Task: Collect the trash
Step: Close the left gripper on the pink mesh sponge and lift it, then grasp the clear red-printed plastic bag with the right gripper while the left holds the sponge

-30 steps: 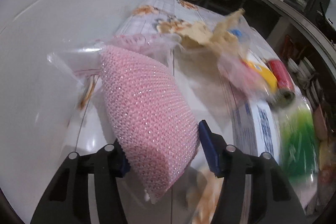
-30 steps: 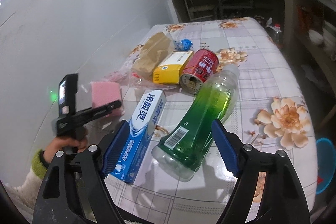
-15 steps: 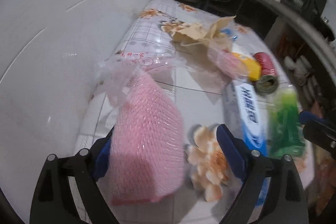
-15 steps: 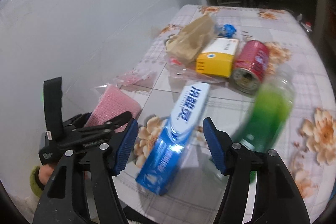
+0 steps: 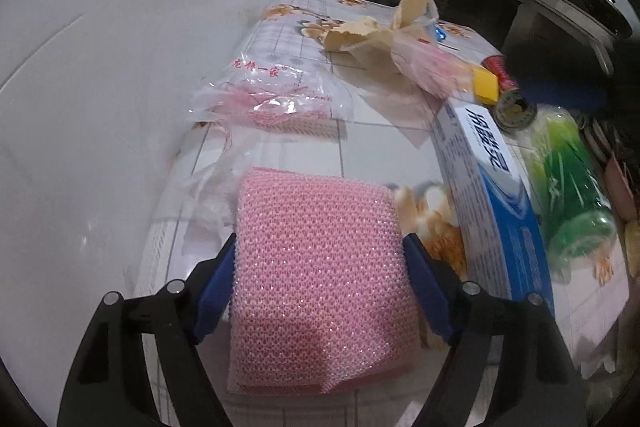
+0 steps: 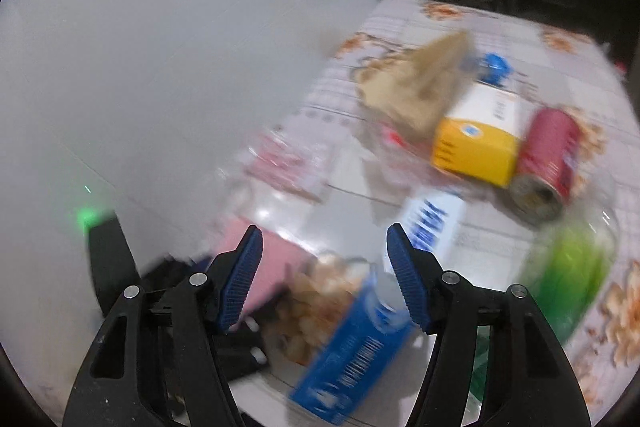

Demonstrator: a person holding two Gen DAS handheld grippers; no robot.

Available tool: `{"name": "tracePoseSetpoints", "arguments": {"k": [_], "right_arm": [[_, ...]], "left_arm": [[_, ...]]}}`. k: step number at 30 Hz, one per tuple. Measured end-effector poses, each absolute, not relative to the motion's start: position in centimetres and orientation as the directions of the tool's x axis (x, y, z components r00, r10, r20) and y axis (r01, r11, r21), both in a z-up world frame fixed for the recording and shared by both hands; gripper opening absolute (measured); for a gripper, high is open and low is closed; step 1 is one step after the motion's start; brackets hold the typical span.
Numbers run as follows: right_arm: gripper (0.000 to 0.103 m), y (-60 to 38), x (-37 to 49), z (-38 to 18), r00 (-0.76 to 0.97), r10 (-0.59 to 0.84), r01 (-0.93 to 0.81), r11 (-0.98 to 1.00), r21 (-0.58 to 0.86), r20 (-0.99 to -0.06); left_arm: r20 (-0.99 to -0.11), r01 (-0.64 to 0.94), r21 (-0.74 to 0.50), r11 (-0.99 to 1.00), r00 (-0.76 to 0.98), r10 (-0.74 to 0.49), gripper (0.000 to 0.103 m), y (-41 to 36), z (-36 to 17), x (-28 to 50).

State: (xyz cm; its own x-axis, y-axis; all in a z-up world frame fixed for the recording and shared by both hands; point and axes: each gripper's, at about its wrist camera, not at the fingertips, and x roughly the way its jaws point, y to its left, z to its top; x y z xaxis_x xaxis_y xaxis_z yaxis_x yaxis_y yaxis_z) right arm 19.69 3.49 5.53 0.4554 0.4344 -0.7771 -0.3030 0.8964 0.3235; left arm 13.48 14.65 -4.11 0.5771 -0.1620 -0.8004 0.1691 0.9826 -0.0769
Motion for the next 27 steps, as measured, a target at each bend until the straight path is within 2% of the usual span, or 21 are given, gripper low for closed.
{"name": "tracePoseSetpoints", "arguments": {"k": [4,7,9,11,17,21,22,24,25,27], "right_arm": [[0.063,7.0,22.5,5.6,0.372,0.462,-0.393,0.864,0.315,-0.805],[0.064,11.1,24.2,4.5,0.287,0.433,-0.515,0.822,0.244,-0.854],[0.07,13.3,25.1,3.6,0.263,0.402,-0.593,0.784,0.182,-0.877],[0.071,15.2,26.4,2.4,0.239,0.361,-0.64,0.756,0.133,-0.901],[0.07,17.2,28.8,-1.9,0.172,0.267,-0.651,0.753,0.094,-0.948],[0.05,17.0,28.6,-3.2,0.137,0.25,-0.639,0.762,0.107,-0.958],[0.042,16.9,28.5,-3.3,0.145,0.244,-0.635,0.766,0.099,-0.959],[0.034,16.5,28.4,-3.4,0.153,0.238,-0.623,0.777,0.093,-0.959],[0.026,16.3,28.5,-3.4,0.151,0.243,-0.612,0.784,0.103,-0.958],[0.019,15.7,28.8,-3.3,0.154,0.253,-0.587,0.801,0.118,-0.955]], "left_arm": [[-0.799,0.173,-0.073,0.982,0.58,-0.161,0.077,14.6,-4.1,12.0],[-0.8,0.176,-0.076,0.982,0.577,-0.165,0.077,14.6,-4.0,11.1],[-0.798,0.176,-0.089,0.98,0.577,-0.176,0.077,14.9,-4.0,10.5],[-0.796,0.176,-0.089,0.98,0.579,-0.177,0.076,15.0,-4.1,9.9],[-0.788,0.162,-0.11,0.981,0.587,-0.185,0.075,15.5,-4.0,9.2],[-0.784,0.147,-0.114,0.983,0.594,-0.18,0.074,16.1,-4.0,9.0],[-0.783,0.141,-0.114,0.983,0.596,-0.177,0.074,16.2,-4.0,9.0],[-0.783,0.133,-0.117,0.984,0.598,-0.173,0.074,16.5,-4.0,8.9],[-0.782,0.13,-0.117,0.985,0.599,-0.172,0.074,16.6,-4.0,8.9],[-0.777,0.126,-0.117,0.985,0.606,-0.169,0.074,16.8,-3.8,8.7]]}}
